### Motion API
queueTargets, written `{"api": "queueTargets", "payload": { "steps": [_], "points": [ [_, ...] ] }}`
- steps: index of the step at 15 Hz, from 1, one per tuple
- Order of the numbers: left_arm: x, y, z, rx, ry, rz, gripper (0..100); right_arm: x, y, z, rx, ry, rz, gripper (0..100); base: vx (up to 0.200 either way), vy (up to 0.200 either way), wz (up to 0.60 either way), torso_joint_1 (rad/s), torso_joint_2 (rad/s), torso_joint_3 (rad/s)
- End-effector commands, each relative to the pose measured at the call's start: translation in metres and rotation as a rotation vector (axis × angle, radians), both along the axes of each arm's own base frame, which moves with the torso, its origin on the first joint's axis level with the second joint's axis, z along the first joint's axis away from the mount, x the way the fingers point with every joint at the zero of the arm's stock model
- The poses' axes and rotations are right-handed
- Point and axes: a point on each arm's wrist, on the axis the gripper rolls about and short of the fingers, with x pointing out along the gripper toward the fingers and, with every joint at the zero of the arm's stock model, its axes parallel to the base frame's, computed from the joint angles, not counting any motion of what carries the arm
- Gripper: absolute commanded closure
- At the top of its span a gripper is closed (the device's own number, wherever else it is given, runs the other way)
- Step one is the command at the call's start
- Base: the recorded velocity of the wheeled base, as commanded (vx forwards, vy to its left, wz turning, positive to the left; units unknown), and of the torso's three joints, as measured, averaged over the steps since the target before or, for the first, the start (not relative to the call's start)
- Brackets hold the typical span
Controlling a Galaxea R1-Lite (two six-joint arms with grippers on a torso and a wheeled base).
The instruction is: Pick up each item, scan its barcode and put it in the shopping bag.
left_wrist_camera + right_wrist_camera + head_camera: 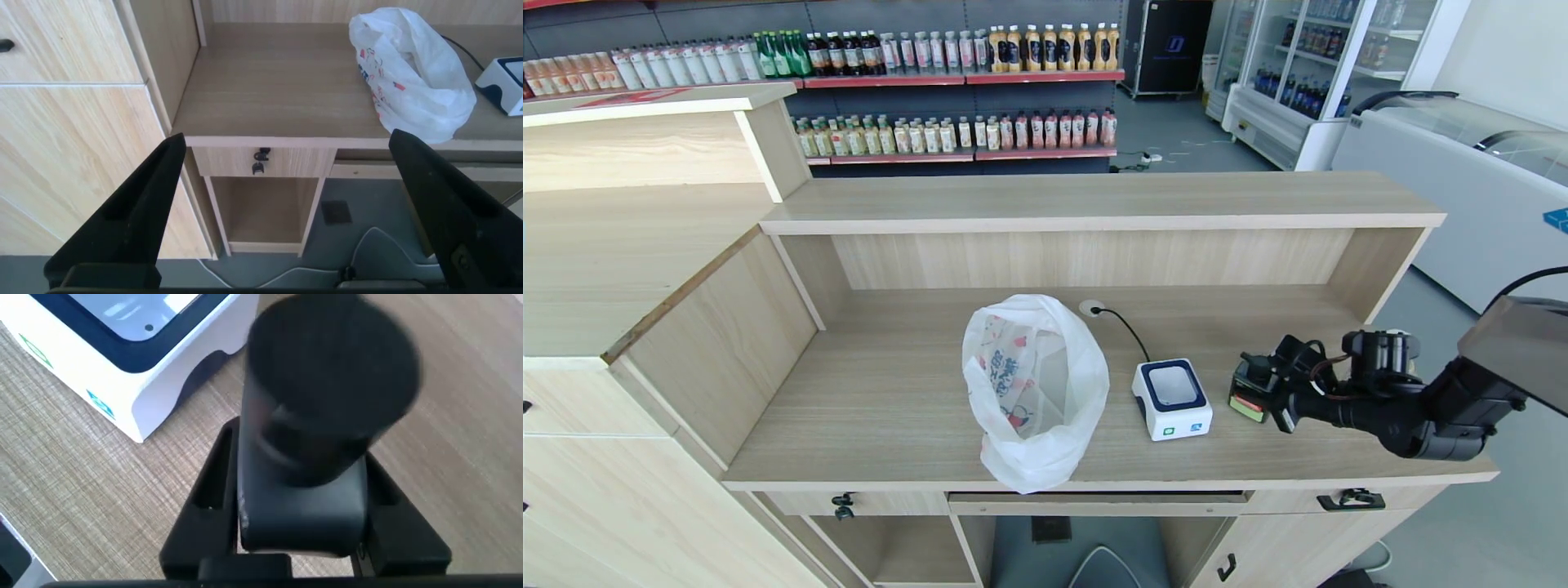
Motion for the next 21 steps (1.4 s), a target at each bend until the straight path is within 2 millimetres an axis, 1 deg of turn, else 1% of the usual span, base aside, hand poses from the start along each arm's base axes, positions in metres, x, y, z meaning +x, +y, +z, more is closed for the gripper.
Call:
{"api": "queueTargets", "payload": {
  "steps": [1,2,3,4,7,8,9,10,11,12,13,14,15,16,18,19,20,21],
  "points": [
    [0.0,0.0,0.0,0.001,-0.001,0.0,0,-0.006,-0.008,0.035,-0.009,-0.076,-0.02,100,0.0,0.0,0.0,0.0,0.0,0.0],
    [0.0,0.0,0.0,0.001,-0.001,0.0,0,-0.013,-0.011,0.052,-0.017,-0.108,-0.028,100,0.0,0.0,0.0,0.0,0.0,0.0],
    [0.0,0.0,0.0,0.001,-0.001,0.0,0,-0.024,-0.011,0.073,-0.037,-0.155,-0.027,100,0.0,0.0,0.0,0.0,0.0,0.0],
    [0.0,0.0,0.0,-0.001,-0.001,0.0,0,-0.04,-0.009,0.094,-0.067,-0.202,-0.017,100,0.0,0.0,0.0,0.0,0.0,0.0],
    [0.0,0.0,0.0,0.001,-0.001,0.0,0,-0.093,-0.023,0.14,-0.268,-0.365,-0.019,100,0.0,0.0,0.0,0.0,0.0,0.0],
    [0.0,0.0,0.0,0.001,-0.001,0.0,0,-0.109,-0.025,0.153,-0.329,-0.409,-0.016,100,0.0,0.0,0.0,0.0,0.0,0.0],
    [0.0,0.0,0.0,-0.001,-0.001,0.0,0,-0.118,-0.026,0.159,-0.368,-0.435,-0.015,100,0.0,0.0,0.0,0.0,0.0,0.0],
    [0.0,0.0,0.0,0.001,0.0,0.0,0,-0.146,-0.03,0.169,-0.532,-0.543,0.005,100,0.0,0.0,0.0,0.0,0.0,0.0],
    [0.0,0.0,0.0,0.001,-0.001,0.0,0,-0.155,-0.032,0.172,-0.59,-0.592,0.021,100,0.0,0.0,0.0,0.0,0.0,0.0],
    [0.0,0.0,0.0,0.001,-0.001,0.0,0,-0.177,-0.027,0.178,-0.742,-0.747,0.096,100,0.0,0.0,0.0,0.0,0.0,0.0],
    [0.0,0.0,0.0,0.001,-0.001,0.0,0,-0.186,-0.024,0.176,-0.794,-0.783,0.119,100,0.0,0.0,0.0,0.0,0.0,0.0],
    [0.0,0.0,0.0,0.001,0.0,0.0,0,-0.197,-0.016,0.171,-0.86,-0.822,0.17,100,0.0,0.0,0.0,0.0,0.0,0.0],
    [0.0,0.0,0.0,-0.001,-0.001,0.0,0,-0.206,0.018,0.169,-0.954,-0.975,0.342,100,0.0,0.0,0.0,0.0,0.0,0.0],
    [0.0,0.0,0.0,0.001,-0.001,0.0,0,-0.212,0.038,0.171,-0.995,-1.088,0.432,100,0.0,0.0,0.0,0.0,0.0,0.0],
    [0.0,0.0,0.0,0.001,0.0,0.0,0,-0.23,0.094,0.179,-1.006,-1.413,0.667,100,0.0,0.0,0.0,0.0,0.0,0.0],
    [0.0,0.0,0.0,0.001,-0.001,0.0,0,-0.236,0.113,0.178,-1.01,-1.537,0.748,100,0.0,0.0,0.0,0.0,0.0,0.0],
    [0.0,0.0,0.0,0.001,-0.001,0.0,0,-0.239,0.121,0.178,-1.016,-1.599,0.777,100,0.0,0.0,0.0,0.0,0.0,0.0],
    [0.0,0.0,0.0,-0.001,-0.001,0.0,0,-0.247,0.136,0.179,-1.032,-1.741,0.833,100,0.0,0.0,0.0,0.0,0.0,0.0]
  ]
}}
